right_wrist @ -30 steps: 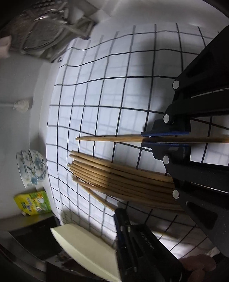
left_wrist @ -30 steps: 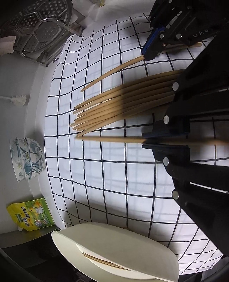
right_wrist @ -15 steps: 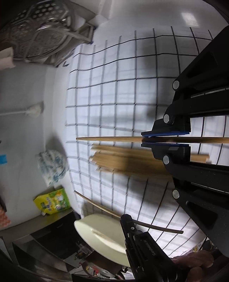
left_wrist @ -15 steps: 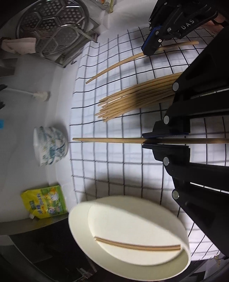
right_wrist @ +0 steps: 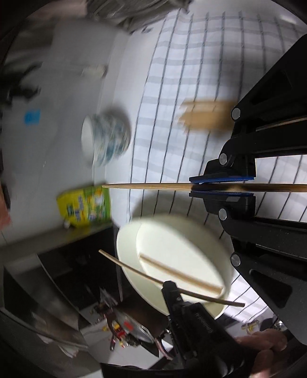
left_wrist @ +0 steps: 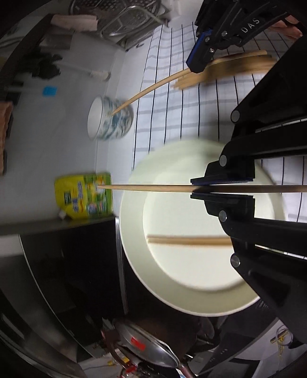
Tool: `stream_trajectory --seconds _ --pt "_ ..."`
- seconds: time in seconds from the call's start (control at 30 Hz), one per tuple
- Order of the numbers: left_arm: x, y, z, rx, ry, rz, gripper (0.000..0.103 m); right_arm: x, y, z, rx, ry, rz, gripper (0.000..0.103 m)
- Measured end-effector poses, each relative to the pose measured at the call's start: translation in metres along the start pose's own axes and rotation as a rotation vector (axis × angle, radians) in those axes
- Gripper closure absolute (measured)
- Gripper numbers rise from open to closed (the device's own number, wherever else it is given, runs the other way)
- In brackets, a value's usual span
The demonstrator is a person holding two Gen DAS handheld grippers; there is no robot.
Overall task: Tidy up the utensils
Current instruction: 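Carry both held chopsticks with both tools over the white dish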
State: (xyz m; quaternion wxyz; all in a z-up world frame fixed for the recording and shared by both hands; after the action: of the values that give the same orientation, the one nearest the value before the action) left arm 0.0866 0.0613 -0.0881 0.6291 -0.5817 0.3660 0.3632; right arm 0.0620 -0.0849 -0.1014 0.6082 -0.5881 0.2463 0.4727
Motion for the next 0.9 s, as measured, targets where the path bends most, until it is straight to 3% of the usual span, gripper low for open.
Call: stream_trajectory --seconds 0.2,0.47,0.9 --pt "0.006 -0.008 0.069 -0.069 -0.056 0.009 0.096 0.027 -0.029 0.064 -0.084 -0.060 0.004 0.097" --pt "0.024 -0.013 0.122 -0.091 -0.097 0.020 0.096 0.070 -0.055 0.124 -0.139 -0.086 0.055 0.097" --pt "0.070 -0.008 0.123 -0.051 -0.079 0.090 0.096 0.127 -0.049 0.121 -0.049 -0.071 0.161 0.097"
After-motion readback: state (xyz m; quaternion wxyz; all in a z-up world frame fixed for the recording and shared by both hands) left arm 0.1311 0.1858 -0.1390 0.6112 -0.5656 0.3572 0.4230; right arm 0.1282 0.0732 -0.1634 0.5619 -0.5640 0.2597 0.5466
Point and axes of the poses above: each gripper's, at about its wrist camera, not at the fingertips, and x roughly the way its jaws point, z to its left, y to its underside, the point moved 7 cm from there along x, roughly the way its jaws point, and after that the axes turned 11 degrees about z, right-handed, at the moved point
